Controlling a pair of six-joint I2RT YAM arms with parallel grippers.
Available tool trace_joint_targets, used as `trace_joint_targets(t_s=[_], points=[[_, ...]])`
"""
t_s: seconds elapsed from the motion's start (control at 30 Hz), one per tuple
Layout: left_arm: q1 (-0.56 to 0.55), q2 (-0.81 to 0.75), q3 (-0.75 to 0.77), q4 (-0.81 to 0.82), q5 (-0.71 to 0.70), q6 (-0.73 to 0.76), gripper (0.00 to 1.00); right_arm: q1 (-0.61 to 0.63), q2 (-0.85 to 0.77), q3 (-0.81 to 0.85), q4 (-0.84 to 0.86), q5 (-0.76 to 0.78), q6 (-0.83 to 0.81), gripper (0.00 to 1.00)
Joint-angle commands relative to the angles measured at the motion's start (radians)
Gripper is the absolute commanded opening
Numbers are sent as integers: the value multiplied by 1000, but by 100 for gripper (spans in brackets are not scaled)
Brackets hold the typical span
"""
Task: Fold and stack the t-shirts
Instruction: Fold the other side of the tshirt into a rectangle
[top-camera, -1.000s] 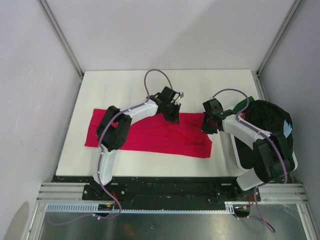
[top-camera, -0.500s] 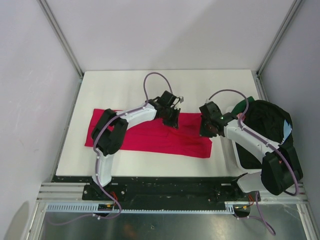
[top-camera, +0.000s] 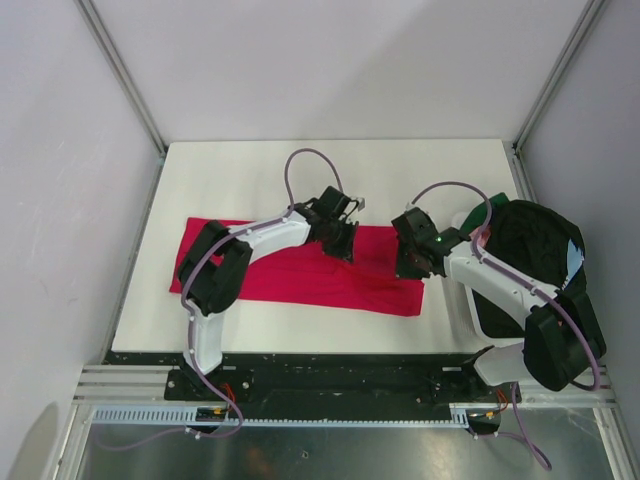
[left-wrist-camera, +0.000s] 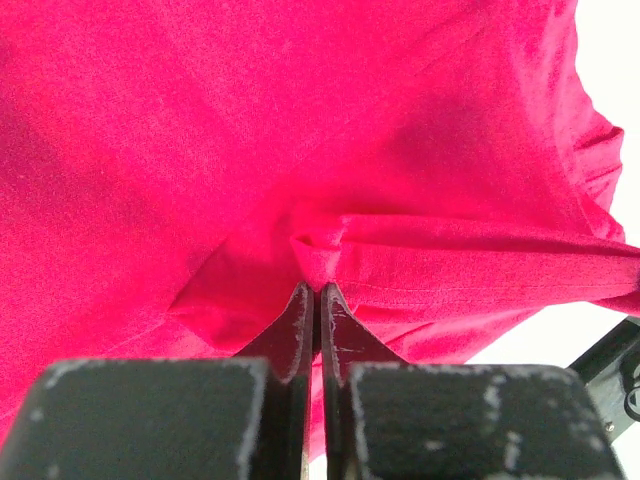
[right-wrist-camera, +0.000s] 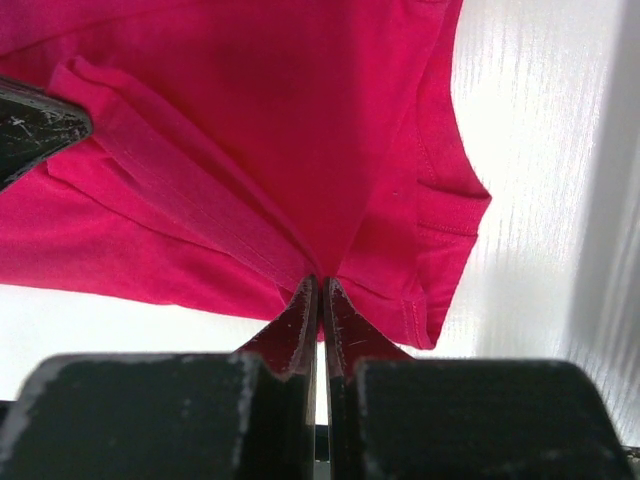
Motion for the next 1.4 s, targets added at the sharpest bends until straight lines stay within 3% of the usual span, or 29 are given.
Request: trace_joint_targets(t_s=[0.0, 0.97, 1.13, 1.27, 1.37], points=[[-9, -81, -12, 18, -9, -10, 1, 7, -46, 13, -25, 28, 12, 0], [-17, -132, -100, 38, -16, -17, 1, 74, -78, 12, -56, 34, 56, 0], [-18, -127, -122, 64, 4, -8, 16, 77, -41, -20, -37, 61, 51, 6], [-19, -148, -160, 80, 16, 3, 39, 77, -32, -72, -16, 62, 48, 21], [-18, -174, -186, 84, 16, 12, 49, 75, -48, -92, -4, 52, 47, 32]])
